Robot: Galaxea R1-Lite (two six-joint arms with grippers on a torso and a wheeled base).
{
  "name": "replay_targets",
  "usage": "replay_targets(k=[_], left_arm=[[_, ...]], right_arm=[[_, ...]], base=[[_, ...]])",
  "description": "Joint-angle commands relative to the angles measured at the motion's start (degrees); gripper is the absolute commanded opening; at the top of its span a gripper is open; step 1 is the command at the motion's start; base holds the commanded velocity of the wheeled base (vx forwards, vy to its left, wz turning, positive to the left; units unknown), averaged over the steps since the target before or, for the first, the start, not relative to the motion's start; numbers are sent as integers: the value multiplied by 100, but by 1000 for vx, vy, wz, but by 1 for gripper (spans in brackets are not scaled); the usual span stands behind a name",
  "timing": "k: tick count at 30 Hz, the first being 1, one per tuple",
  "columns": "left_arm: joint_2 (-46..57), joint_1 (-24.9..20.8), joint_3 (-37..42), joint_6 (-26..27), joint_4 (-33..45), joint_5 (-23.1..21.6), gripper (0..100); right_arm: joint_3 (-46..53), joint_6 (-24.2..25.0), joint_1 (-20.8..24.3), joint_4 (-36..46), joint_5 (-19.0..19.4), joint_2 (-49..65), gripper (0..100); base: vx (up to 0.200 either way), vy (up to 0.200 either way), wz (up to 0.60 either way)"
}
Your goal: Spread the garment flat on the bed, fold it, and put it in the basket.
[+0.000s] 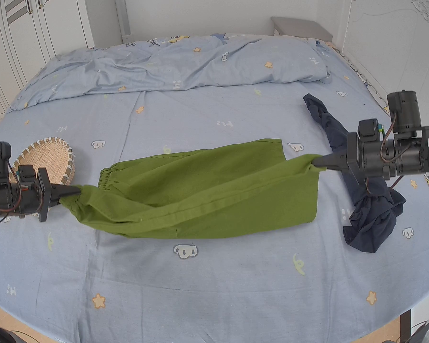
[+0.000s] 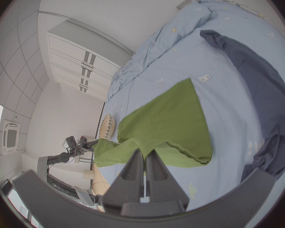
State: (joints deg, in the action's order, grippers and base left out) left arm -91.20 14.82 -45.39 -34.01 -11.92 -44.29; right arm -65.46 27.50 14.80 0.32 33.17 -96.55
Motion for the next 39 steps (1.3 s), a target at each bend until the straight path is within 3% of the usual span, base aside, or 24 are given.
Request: replay_targets(k=[1, 8, 19, 39], left_arm=[[-390, -190, -1051, -132, 577, 43, 0], [-917, -252, -1605, -141, 709, 78, 0], [-1295, -217, -2370, -132, 1016, 78, 0], [-1893, -199, -2818, -79, 1087, 87, 0]], right_arm=[[-1003, -17, -197, 487, -4, -452, 0], [-1671, -43, -276, 610, 5, -918, 0], [-3412, -201, -425, 1577, -4, -1753, 0], [-4563, -175, -540, 1726, -4, -2632, 0]], base=[[0, 0, 0], [0, 0, 0], [0, 0, 0], [0, 0, 0]])
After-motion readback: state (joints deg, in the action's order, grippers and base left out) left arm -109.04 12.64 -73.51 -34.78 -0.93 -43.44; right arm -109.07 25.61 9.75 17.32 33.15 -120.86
